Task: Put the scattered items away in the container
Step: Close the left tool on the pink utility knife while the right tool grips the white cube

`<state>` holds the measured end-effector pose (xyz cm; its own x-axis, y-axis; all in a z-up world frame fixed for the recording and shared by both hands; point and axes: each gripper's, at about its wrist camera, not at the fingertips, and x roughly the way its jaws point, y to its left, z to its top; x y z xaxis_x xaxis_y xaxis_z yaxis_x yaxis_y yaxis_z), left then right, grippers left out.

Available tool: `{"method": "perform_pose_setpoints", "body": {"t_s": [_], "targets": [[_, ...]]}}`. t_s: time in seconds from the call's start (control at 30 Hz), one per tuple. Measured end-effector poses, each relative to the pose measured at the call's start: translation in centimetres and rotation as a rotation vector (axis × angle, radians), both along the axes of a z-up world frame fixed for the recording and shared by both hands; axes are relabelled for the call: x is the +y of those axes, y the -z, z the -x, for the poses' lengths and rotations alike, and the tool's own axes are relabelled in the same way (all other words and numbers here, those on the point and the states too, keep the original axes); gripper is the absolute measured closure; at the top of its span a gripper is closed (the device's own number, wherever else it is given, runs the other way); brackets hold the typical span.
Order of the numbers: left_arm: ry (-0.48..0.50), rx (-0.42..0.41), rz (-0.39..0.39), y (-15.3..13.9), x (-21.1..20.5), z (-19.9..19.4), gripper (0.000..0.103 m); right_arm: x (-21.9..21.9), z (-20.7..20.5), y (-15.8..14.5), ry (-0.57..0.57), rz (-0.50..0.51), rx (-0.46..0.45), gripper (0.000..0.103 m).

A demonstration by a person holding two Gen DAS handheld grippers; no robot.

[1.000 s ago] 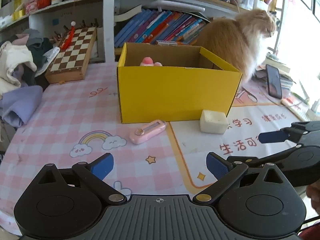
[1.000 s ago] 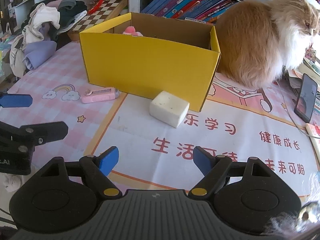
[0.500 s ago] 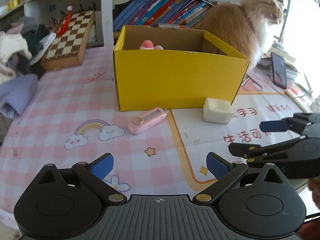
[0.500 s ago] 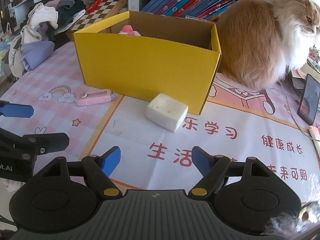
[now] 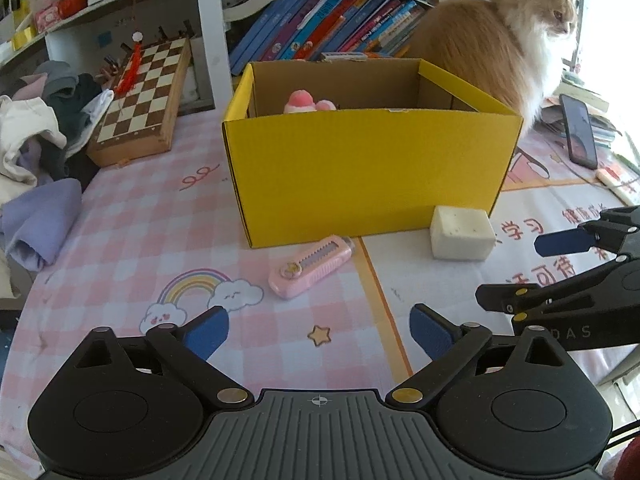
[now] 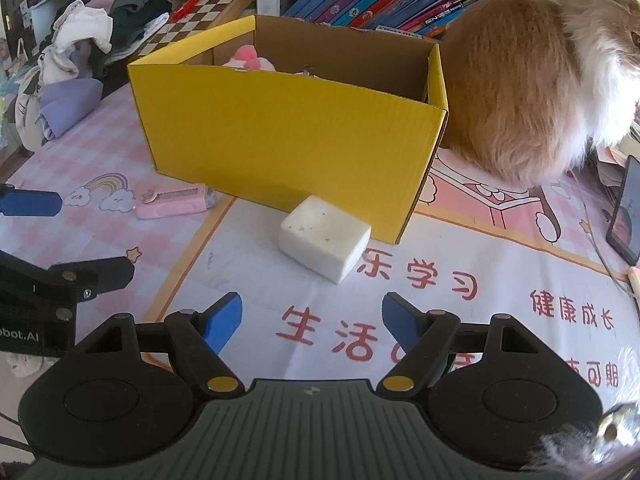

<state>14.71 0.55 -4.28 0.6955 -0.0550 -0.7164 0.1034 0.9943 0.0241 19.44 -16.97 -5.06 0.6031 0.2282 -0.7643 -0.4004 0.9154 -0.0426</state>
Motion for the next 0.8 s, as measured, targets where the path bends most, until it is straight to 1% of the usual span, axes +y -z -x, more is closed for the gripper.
{"method": "perform_pose_setpoints", "body": {"t_s": [0.1,0.2,0.37,0.47,0.67,0.8], "targets": [[-0.002,0.003,0.001,0.2,-0.1,-0.7,0.014,-0.1,-0.7,0.2,-0.006,0.0,0.006,0.027],[-0.008,0.009,0.001,0.4,-0.1,-1.4,0.015,-0.1,-1.3,0.4,-0.012,0.001,0.015,0.03],[-0.019,0.021,0.005,0.8,0.0,-2.7,0.017,-0.2,-2.3,0.8,-0.018,-0.002,0.031,0.031],[-0.022,0.031,0.008,1.2,0.2,-3.5,0.022,-0.1,-2.8,1.0,-0.021,-0.006,0.038,0.031],[-0.031,0.048,-0.002,1.8,0.4,-5.3,0.027,0.0,-4.0,1.1,-0.034,-0.018,0.051,0.031],[-0.043,0.072,0.019,2.4,0.8,-6.5,0.032,0.3,-4.7,1.4,-0.047,-0.014,0.062,0.031]]}}
